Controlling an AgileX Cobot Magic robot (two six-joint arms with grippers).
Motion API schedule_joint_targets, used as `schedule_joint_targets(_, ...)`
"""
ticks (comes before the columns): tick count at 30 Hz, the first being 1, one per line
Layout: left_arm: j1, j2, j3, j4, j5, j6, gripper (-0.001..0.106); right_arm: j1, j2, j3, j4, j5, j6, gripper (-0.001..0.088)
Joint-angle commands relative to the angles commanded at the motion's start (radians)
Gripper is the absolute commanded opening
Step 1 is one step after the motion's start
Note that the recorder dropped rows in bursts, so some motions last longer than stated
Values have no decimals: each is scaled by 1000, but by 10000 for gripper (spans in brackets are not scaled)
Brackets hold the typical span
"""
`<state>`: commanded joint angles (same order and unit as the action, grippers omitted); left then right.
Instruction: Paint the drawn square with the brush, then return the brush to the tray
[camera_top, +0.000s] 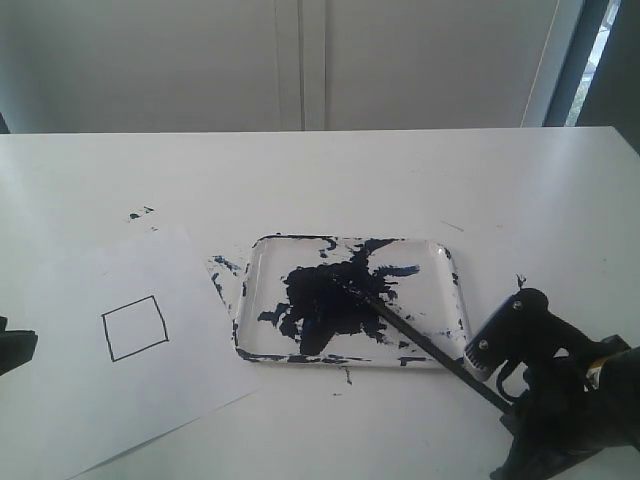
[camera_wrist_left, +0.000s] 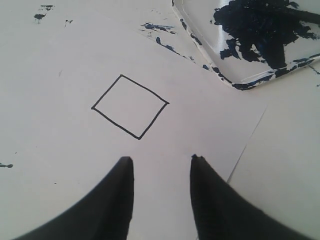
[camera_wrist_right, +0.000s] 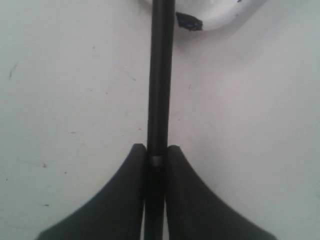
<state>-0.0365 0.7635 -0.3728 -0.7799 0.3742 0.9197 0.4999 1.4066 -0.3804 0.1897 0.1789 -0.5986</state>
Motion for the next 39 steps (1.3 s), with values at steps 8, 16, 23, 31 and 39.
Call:
schedule_joint_targets(8, 0, 0, 0, 0, 0, 0, 428, 0, -76, -29, 21, 62, 28, 0)
schedule_joint_targets(16, 0, 0, 0, 0, 0, 0, 428, 0, -206, -110, 43, 297, 28, 0)
schedule_joint_targets(23, 0, -5, 0, -11, -8, 0, 428, 0, -308, -149, 43, 384, 46, 0)
schedule_joint_targets(31, 0, -19, 0, -11, 0, 0, 428, 0, -331, -165, 43, 412, 133, 0)
schedule_joint_targets(39, -21, -17, 0, -11, -27, 128, 428, 0, -331, -165, 93, 415, 214, 0)
